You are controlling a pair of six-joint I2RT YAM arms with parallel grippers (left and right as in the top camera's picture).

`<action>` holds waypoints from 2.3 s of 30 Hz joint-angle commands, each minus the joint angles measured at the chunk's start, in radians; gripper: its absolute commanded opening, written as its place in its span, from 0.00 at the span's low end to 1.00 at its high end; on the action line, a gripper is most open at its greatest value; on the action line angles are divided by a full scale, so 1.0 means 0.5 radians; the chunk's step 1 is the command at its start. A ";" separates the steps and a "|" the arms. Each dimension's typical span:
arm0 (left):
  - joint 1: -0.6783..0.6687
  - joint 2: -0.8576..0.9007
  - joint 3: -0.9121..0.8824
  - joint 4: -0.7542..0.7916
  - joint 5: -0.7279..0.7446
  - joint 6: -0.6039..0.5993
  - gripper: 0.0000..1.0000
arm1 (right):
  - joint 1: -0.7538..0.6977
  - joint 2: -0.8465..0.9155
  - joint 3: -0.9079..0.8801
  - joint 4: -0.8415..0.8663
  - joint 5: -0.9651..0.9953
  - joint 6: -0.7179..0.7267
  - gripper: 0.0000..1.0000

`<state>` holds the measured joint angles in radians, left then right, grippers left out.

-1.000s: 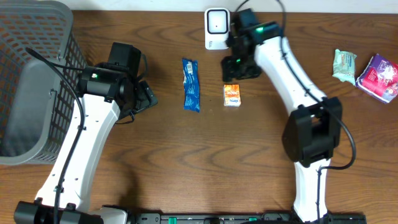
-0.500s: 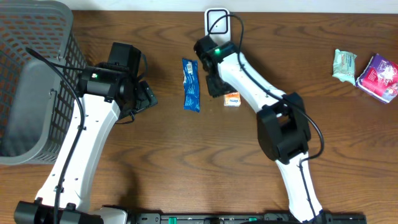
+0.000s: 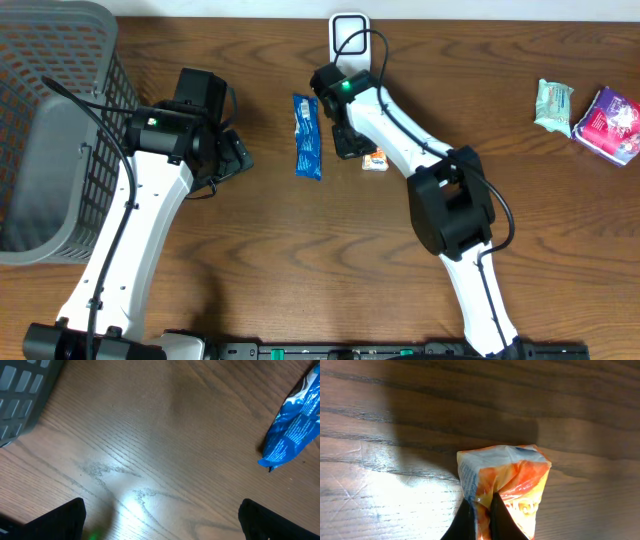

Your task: Scan the item barcode

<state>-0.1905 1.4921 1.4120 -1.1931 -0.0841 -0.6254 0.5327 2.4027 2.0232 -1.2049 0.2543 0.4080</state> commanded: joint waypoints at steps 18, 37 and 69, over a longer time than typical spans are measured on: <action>0.008 0.004 -0.002 -0.006 -0.013 -0.010 0.98 | -0.800 -0.081 -0.224 0.108 -2.825 -1.028 0.01; 0.008 0.004 -0.002 -0.006 -0.013 -0.010 0.98 | -1.138 -0.287 -0.591 0.201 -1.835 -0.693 0.35; 0.008 0.004 -0.002 -0.006 -0.013 -0.009 0.98 | -0.677 -0.285 -0.848 0.705 -1.693 -0.443 0.36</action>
<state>-0.1905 1.4921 1.4120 -1.1931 -0.0845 -0.6254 0.1860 2.2551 1.6325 -0.8631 -0.6048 0.1577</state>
